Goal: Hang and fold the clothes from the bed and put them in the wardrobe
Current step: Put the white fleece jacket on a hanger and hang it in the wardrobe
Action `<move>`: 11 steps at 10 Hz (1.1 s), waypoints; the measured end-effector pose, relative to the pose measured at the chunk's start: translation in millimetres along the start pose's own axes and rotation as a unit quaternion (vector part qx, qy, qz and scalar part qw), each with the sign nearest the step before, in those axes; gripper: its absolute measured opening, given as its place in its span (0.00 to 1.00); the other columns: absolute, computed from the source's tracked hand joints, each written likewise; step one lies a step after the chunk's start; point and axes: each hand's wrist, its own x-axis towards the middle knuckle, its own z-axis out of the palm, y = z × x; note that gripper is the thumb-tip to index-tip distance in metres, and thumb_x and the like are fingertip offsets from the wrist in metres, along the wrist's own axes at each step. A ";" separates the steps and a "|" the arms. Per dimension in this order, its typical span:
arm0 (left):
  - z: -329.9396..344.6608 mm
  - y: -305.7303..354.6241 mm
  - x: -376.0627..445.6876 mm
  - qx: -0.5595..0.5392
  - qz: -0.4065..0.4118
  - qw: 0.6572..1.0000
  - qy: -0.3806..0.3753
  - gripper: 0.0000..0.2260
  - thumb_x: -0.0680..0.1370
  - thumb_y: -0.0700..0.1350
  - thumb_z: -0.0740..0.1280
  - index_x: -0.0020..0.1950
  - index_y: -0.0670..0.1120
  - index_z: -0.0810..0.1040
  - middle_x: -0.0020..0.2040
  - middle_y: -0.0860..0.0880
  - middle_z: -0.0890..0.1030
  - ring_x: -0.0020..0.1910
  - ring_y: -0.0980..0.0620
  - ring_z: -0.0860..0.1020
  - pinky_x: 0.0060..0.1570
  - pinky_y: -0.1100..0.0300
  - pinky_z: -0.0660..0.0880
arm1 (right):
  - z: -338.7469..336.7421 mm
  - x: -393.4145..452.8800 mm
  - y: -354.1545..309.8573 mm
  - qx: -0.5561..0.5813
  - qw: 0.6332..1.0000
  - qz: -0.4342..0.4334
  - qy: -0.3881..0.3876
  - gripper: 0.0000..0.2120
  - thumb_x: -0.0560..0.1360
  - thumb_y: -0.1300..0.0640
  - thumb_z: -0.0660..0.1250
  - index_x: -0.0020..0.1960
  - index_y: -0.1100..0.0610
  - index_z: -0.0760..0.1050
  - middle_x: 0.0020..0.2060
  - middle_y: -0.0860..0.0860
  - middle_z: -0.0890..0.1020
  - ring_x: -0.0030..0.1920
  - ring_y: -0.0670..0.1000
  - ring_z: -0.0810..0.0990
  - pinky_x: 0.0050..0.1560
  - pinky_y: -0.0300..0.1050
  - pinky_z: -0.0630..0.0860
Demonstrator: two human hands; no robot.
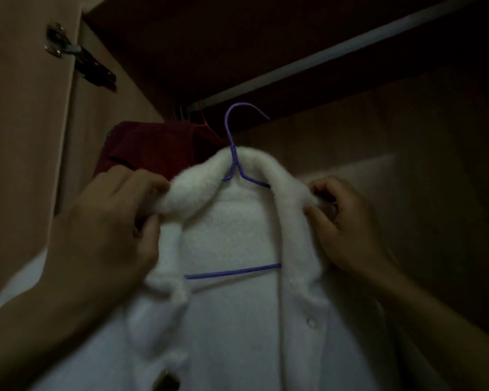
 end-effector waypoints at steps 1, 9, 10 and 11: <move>25.1 -11.1 18.1 0.051 -0.005 0.999 -0.016 0.15 0.71 0.36 0.70 0.57 0.45 0.80 0.52 0.46 0.79 0.51 0.42 0.77 0.51 0.42 0.75 | 15.6 19.9 23.2 0.016 1.000 -0.001 0.023 0.09 0.76 0.60 0.69 0.55 0.55 0.76 0.49 0.49 0.79 0.48 0.45 0.77 0.46 0.26 0.68; 80.9 -102.0 190.4 0.241 0.051 0.969 -0.005 0.17 0.70 0.42 0.72 0.58 0.50 0.77 0.48 0.43 0.75 0.44 0.43 0.73 0.40 0.47 0.73 | 198.8 262.9 88.0 0.219 0.974 -0.035 0.052 0.05 0.76 0.60 0.68 0.49 0.52 0.74 0.40 0.42 0.77 0.40 0.38 0.74 0.38 0.28 0.68; 92.7 -108.8 204.2 0.246 0.050 0.968 -0.019 0.15 0.72 0.42 0.72 0.57 0.49 0.77 0.48 0.42 0.75 0.44 0.40 0.74 0.41 0.43 0.76 | 223.5 286.5 99.6 0.226 0.972 -0.009 0.057 0.05 0.75 0.60 0.68 0.49 0.51 0.75 0.39 0.46 0.79 0.41 0.44 0.76 0.43 0.38 0.71; 109.7 -117.6 202.2 0.271 0.056 0.961 -0.011 0.13 0.74 0.45 0.73 0.58 0.50 0.78 0.50 0.42 0.75 0.44 0.41 0.74 0.38 0.47 0.74 | 249.1 290.7 115.2 0.242 0.969 0.003 0.059 0.05 0.75 0.59 0.68 0.48 0.51 0.75 0.42 0.50 0.80 0.45 0.48 0.78 0.45 0.41 0.71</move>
